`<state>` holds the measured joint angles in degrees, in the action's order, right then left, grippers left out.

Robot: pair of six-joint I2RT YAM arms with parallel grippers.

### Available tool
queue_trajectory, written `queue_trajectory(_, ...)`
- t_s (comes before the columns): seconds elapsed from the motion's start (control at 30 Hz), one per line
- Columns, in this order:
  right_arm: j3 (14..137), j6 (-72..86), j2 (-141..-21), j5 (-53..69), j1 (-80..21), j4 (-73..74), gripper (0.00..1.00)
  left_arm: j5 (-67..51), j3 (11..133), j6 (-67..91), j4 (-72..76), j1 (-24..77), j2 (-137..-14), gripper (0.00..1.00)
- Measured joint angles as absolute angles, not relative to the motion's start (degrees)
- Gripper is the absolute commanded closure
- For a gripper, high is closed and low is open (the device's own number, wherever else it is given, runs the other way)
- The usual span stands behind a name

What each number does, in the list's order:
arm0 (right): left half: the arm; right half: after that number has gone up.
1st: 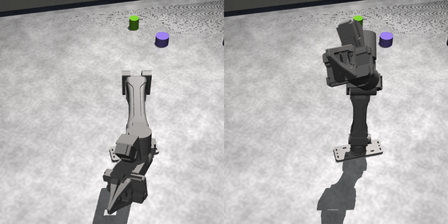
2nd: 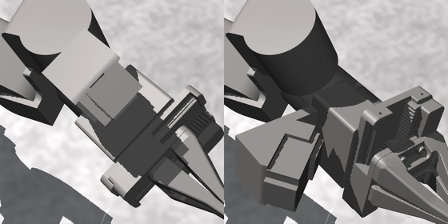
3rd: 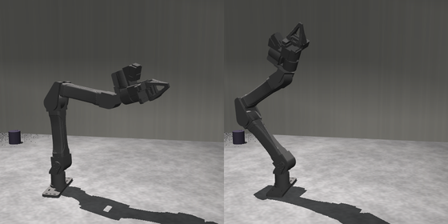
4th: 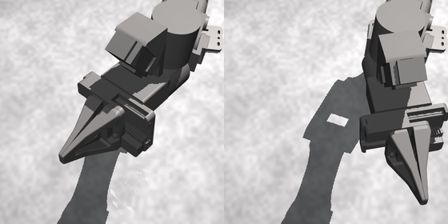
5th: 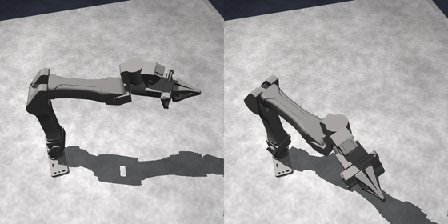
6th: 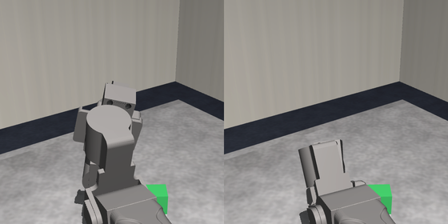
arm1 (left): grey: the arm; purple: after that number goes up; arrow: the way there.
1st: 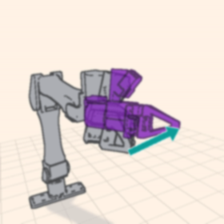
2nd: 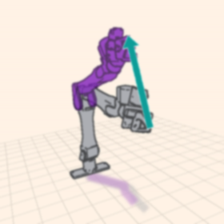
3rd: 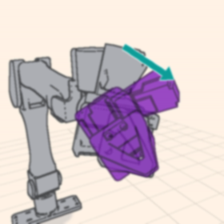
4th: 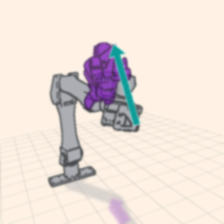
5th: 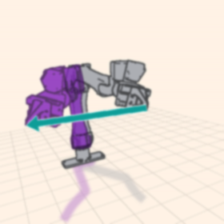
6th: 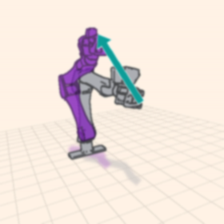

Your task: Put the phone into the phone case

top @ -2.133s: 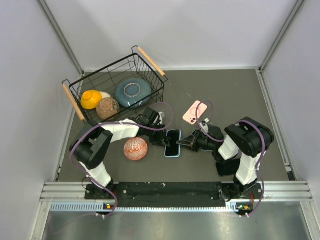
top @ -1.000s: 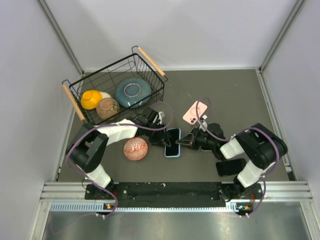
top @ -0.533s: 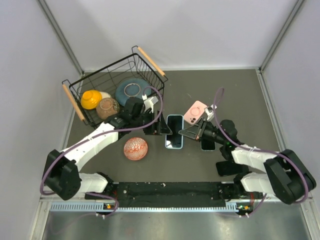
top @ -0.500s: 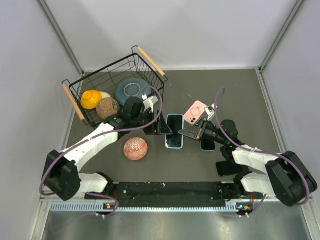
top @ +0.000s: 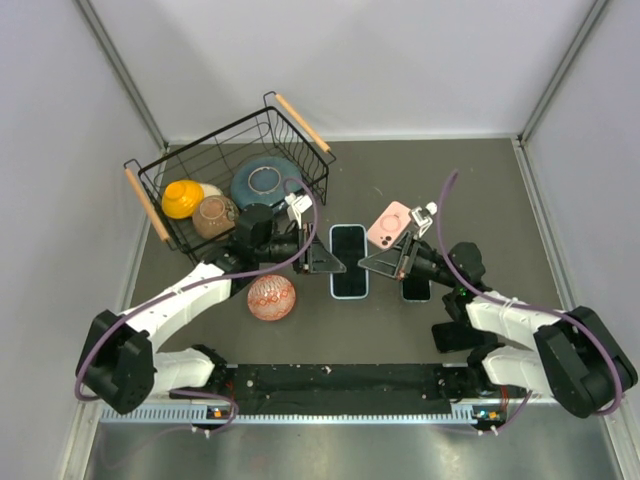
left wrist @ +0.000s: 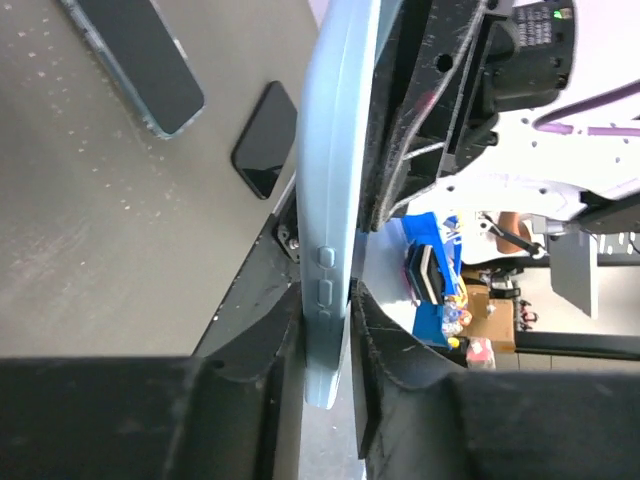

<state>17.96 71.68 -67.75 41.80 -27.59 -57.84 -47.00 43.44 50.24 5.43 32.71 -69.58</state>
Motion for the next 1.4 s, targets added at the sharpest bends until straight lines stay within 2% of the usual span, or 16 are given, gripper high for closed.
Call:
queue_trajectory(0.03, 18.0, 71.9, -67.8, 41.9, -27.6, -58.8, 0.75, -47.7, 43.2, 51.1, 6.6, 32.6, -69.6, 0.9)
queue_trajectory(0.07, 18.0, 72.1, -67.8, 42.0, -27.6, -59.0, 0.68, -48.6, 43.0, 51.7, 7.7, 32.5, -69.6, 0.94)
queue_trajectory(0.13, 17.8, 72.3, -67.8, 42.1, -27.6, -59.3, 0.63, -49.1, 43.0, 52.8, 9.7, 32.6, -69.6, 1.0)
queue_trajectory(0.17, 17.7, 72.2, -67.7, 42.3, -27.6, -59.5, 0.57, -49.1, 42.9, 53.0, 10.1, 32.7, -69.8, 1.0)
queue_trajectory(0.27, 17.6, 71.3, -67.0, 42.8, -27.6, -58.9, 0.53, -48.7, 42.8, 53.8, 10.2, 32.7, -69.9, 1.0)
queue_trajectory(0.57, 13.1, 68.5, -62.4, 43.7, -27.6, -56.1, 0.53, -47.2, 42.8, 53.9, 10.3, 32.6, -70.0, 1.0)
queue_trajectory(0.93, 12.7, 68.7, -62.3, 43.7, -28.1, -56.4, 0.56, -46.6, 42.8, 54.1, 11.1, 32.6, -71.3, 1.0)
queue_trajectory(1.0, 12.7, 69.0, -63.0, 43.6, -28.4, -57.4, 0.57, -46.4, 42.6, 54.1, 11.4, 32.5, -71.3, 1.0)
queue_trajectory(1.1, 12.2, 69.5, -64.3, 43.3, -29.0, -59.0, 0.66, -46.4, 42.3, 54.2, 11.8, 32.4, -71.3, 1.0)
queue_trajectory(1.13, 11.9, 69.6, -64.7, 43.1, -29.2, -59.4, 0.7, -46.4, 42.2, 54.2, 11.9, 32.3, -71.3, 1.0)
queue_trajectory(1.17, 11.7, 69.8, -65.0, 43.0, -29.2, -59.6, 0.79, -46.4, 42.1, 54.1, 12.0, 32.3, -71.3, 1.0)
queue_trajectory(1.33, 10.2, 72.2, -66.2, 41.5, -29.5, -62.6, 1.0, -46.1, 41.9, 53.5, 11.1, 32.2, -71.3, 1.0)
queue_trajectory(1.4, 9.6, 73.3, -66.2, 40.9, -29.6, -63.0, 1.0, -45.7, 42.0, 52.6, 10.2, 32.2, -71.3, 1.0)
